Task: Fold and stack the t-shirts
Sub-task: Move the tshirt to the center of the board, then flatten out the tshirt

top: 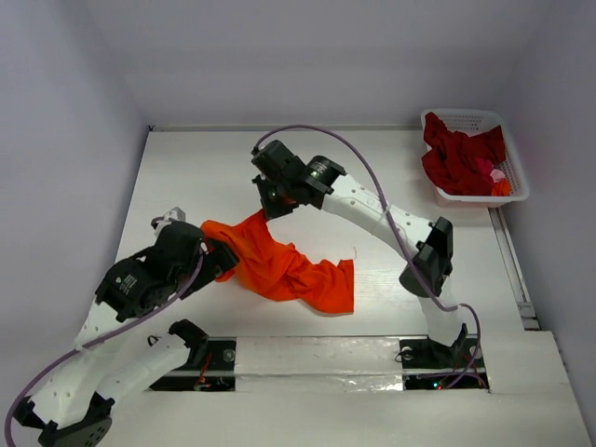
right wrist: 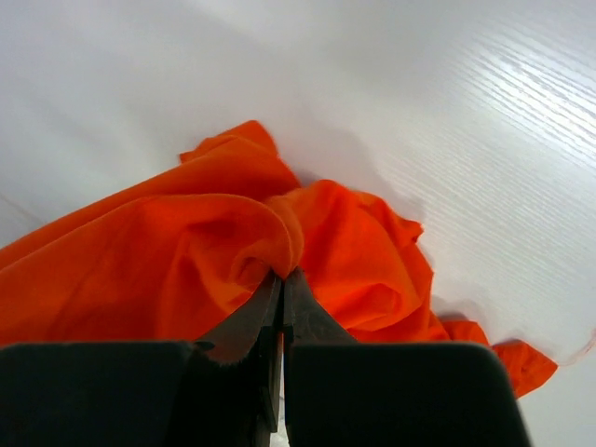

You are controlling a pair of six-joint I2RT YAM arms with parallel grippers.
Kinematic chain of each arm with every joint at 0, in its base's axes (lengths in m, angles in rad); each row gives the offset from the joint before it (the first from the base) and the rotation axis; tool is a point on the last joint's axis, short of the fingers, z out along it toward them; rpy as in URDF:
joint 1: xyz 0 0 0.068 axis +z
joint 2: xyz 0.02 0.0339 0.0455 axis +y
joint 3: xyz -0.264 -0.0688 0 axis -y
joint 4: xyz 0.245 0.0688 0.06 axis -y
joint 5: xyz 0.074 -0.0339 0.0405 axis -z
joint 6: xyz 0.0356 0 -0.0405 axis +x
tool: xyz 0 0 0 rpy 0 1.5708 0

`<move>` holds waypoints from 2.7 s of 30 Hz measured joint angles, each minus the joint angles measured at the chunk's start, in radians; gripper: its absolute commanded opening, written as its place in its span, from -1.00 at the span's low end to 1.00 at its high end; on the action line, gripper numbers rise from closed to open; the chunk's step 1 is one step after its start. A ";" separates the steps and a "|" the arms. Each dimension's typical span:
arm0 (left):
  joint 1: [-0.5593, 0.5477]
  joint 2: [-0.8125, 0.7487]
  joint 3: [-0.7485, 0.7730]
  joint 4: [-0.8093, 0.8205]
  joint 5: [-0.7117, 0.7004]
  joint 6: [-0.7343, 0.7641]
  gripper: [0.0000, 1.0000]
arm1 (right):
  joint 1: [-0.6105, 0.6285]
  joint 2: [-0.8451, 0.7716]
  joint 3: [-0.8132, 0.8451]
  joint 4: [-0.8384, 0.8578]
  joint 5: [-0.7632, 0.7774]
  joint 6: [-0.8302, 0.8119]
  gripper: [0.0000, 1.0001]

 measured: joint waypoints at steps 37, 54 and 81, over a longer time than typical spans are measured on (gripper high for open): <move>0.000 0.312 -0.208 0.110 0.395 0.291 0.98 | -0.365 0.134 0.167 -0.033 -0.035 -0.014 -1.00; 0.000 0.437 -0.023 0.288 0.338 0.335 0.98 | -0.401 0.134 0.143 -0.027 -0.101 -0.037 -1.00; 0.000 0.690 0.132 0.482 0.232 0.302 0.98 | -0.170 0.227 0.067 -0.029 -0.119 -0.133 -1.00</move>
